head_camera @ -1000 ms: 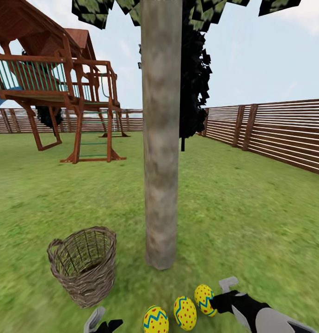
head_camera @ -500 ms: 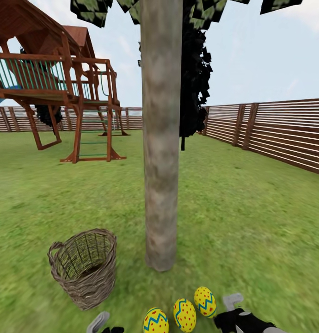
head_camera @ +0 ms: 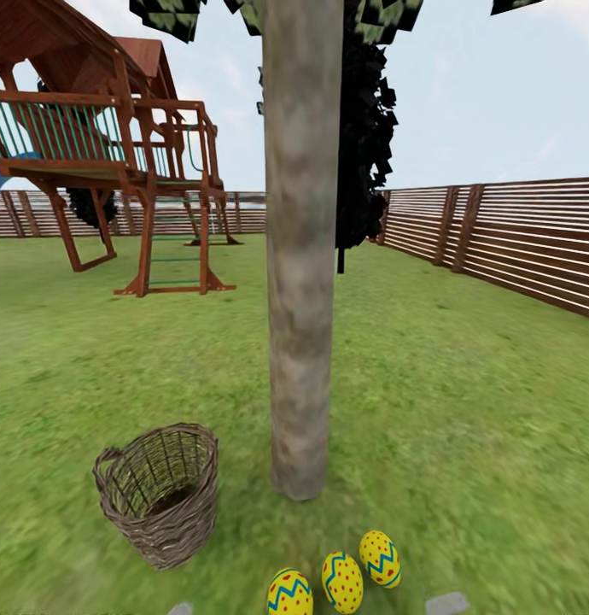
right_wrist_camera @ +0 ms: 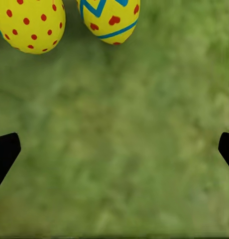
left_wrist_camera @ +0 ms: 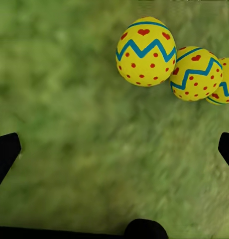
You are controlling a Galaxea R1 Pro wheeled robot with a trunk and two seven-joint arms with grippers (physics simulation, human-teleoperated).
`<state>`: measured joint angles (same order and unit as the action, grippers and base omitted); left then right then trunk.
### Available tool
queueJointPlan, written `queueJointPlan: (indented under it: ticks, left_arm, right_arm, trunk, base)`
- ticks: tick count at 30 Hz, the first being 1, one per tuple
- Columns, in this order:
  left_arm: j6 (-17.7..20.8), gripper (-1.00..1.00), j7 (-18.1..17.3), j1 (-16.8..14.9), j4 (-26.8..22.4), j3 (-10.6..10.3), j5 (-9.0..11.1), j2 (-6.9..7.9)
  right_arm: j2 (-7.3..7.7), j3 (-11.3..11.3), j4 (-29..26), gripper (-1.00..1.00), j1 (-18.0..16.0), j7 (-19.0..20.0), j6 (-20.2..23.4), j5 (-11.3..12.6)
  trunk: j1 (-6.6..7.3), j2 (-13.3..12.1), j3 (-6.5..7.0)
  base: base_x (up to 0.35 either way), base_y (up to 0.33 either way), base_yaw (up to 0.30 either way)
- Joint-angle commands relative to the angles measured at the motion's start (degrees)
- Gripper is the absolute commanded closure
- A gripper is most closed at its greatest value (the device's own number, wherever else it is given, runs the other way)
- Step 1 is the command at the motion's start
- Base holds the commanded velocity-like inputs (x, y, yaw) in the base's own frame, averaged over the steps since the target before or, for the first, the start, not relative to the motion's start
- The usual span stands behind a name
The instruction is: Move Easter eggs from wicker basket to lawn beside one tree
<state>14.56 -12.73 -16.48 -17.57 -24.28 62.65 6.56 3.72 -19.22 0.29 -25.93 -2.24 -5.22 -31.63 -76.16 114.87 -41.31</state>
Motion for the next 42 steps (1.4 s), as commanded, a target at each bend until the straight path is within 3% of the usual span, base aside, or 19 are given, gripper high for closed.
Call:
queueJointPlan:
  ticks: [1, 6, 42]
  left_arm:
    - [-0.53, -1.00, -0.10, -0.04, 0.74, -0.18, 0.37, -0.10]
    - [-2.99, -1.00, -0.10, -0.04, 2.63, -0.22, 0.37, -0.66]
    - [-4.89, -1.00, -0.01, -0.04, 5.73, -0.24, 0.37, -1.66]
  right_arm:
    - [0.00, -0.47, 0.18, -1.00, 0.67, -0.26, -1.14, -0.63]
    - [0.02, -0.47, 0.47, -1.00, 1.98, -0.31, -2.65, -0.50]
    - [0.05, -0.49, 2.56, -1.00, 2.73, -0.22, -2.26, 0.13]
  trunk:
    - [0.24, -0.39, 0.04]
    - [1.33, -2.39, 0.49]
    - [9.24, -16.83, 3.69]
  base:
    - [0.000, 0.000, 0.063]
    - [0.000, 0.000, 0.025]
    - [0.000, 0.000, 0.000]
